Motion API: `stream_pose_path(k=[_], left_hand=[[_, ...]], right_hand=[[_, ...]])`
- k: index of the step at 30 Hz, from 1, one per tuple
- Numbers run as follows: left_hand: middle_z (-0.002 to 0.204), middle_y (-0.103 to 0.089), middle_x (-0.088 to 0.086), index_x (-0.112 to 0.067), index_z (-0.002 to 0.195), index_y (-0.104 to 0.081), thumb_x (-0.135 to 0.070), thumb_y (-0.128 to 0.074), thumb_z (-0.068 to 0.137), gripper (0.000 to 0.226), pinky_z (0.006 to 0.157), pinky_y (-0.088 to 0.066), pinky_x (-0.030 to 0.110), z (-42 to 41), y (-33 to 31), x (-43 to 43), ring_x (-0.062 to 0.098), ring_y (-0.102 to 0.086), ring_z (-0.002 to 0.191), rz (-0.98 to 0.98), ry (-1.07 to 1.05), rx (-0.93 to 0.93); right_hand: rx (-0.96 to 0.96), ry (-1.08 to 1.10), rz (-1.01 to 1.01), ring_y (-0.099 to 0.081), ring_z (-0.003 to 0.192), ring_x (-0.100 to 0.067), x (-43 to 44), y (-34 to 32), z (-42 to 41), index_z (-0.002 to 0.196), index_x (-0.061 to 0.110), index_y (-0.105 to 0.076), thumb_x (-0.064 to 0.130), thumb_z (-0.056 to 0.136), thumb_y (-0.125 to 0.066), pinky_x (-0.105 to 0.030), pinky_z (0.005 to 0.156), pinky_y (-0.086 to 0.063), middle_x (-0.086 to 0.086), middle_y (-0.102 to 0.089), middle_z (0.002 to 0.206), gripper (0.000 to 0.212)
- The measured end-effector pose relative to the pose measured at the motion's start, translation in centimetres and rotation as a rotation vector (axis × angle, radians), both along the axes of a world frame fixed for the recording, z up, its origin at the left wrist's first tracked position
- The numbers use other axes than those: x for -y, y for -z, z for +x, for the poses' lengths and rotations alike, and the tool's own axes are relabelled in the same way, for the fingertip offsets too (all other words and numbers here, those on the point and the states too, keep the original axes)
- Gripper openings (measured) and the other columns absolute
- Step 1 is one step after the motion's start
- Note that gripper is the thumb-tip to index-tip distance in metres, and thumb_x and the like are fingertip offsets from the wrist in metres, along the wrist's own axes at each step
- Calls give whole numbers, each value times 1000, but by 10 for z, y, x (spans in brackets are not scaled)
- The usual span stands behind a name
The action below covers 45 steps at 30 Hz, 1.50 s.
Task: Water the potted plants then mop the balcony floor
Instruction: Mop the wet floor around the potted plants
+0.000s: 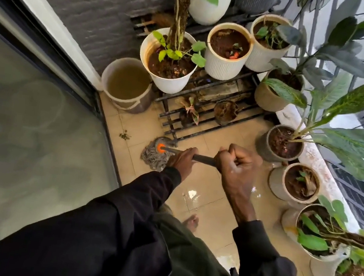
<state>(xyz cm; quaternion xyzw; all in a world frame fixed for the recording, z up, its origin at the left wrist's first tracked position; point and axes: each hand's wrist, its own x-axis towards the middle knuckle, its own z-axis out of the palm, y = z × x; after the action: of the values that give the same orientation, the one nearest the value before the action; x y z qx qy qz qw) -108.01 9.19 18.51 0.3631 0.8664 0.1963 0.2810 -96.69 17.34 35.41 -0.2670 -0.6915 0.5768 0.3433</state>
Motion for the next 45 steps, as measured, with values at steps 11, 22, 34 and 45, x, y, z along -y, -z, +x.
stream_pose_path(k=[11,22,34,45], left_hand=[[109,-67,12,-11,100,-69,-1,-55,94,18,89,-50,39,-149,34,4,32,-62,105,53,-232,138],[148,-53,11,-9,145,-48,-10,-53,103,42,114,-37,37,-147,-13,-12,28,-47,138,105,-161,137],[113,-72,6,-15,114,-69,-5,-58,97,23,95,-55,33,-174,-10,-10,21,-67,106,109,-265,355],[96,-69,-5,-23,97,-63,-9,-64,96,14,81,-48,24,-196,-20,-1,18,-66,98,81,91,224]], right_hand=[[182,-48,53,-32,41,-21,30,42,-137,51,1,-45,16,89,-55,-39,39,-29,-15,-40,46,42],[144,-188,179,-38,40,-26,-33,-27,-186,55,20,-42,13,86,-54,-37,37,-33,-13,-39,47,33],[181,-214,216,-43,46,-31,-45,-41,-237,61,12,-54,1,88,-61,-41,46,-35,-16,-48,52,30],[-7,-108,-48,-33,44,-36,-25,-41,-228,56,27,-37,15,80,-59,-45,45,-33,-13,-36,51,34]])
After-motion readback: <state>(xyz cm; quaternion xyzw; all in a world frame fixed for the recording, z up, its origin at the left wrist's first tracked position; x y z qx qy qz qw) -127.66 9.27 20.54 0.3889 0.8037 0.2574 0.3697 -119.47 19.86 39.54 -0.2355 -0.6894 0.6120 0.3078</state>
